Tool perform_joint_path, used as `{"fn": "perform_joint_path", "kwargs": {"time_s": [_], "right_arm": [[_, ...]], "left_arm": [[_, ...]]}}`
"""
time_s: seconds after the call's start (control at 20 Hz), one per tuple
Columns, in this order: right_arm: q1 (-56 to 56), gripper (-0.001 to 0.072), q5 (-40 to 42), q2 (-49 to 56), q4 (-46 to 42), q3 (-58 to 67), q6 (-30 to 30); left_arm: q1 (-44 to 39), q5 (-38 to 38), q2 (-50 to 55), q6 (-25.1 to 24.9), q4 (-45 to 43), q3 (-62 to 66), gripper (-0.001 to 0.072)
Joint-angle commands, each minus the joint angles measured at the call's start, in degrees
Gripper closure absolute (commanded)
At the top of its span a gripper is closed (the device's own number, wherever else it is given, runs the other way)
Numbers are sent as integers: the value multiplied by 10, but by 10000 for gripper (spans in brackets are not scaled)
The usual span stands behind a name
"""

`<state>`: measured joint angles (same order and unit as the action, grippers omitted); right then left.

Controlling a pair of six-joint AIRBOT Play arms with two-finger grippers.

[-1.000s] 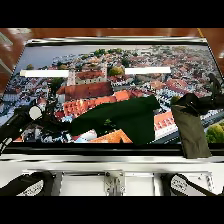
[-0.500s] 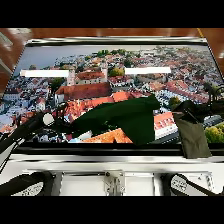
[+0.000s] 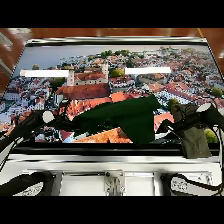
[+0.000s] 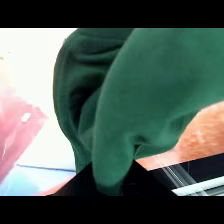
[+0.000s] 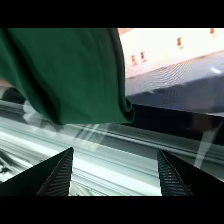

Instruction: Fold the shirts.

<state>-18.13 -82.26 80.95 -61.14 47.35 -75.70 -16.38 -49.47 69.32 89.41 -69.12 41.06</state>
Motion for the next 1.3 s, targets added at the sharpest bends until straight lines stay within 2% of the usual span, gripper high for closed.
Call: {"fn": "perform_joint_path", "kwargs": {"time_s": [0.0, 0.2, 0.35, 0.4, 0.45, 0.5, 0.7, 0.85, 0.95, 1.05, 1.15, 1.25], "right_arm": [[17, 76, 23, 37, 23, -14, -2], [69, 78, 76, 62, 53, -14, -7], [107, 94, 115, 78, 57, -14, -36], [114, 292, 117, 78, 63, -14, -35], [116, 541, 115, 77, 68, -13, -34], [116, 640, 108, 77, 83, -13, -23], [114, 647, 77, 12, 132, 31, 48], [114, 647, 16, -106, 140, 160, 106], [114, 647, 29, -193, 105, 276, 106], [114, 647, 92, -278, 47, 392, 96], [114, 648, 180, -354, -19, 475, 60], [114, 648, 209, -406, -59, 511, 10]], "left_arm": [[0, -12, -10, -3, 11, 7, 667], [-1, -11, -10, -3, 35, 7, 667], [-1, -11, -11, -3, 42, 7, 667], [-1, -11, -11, -3, 42, 7, 667], [0, -12, -11, -3, 42, 9, 667], [1, -16, -11, -9, 42, 14, 667], [32, -93, -21, -69, 42, 113, 667], [80, -167, -60, -99, 42, 295, 667], [115, -175, -96, -99, 42, 446, 667], [157, -177, -125, -98, 40, 591, 666], [206, -188, -150, -78, 40, 698, 666], [250, -228, -173, -66, 40, 748, 666]]}}
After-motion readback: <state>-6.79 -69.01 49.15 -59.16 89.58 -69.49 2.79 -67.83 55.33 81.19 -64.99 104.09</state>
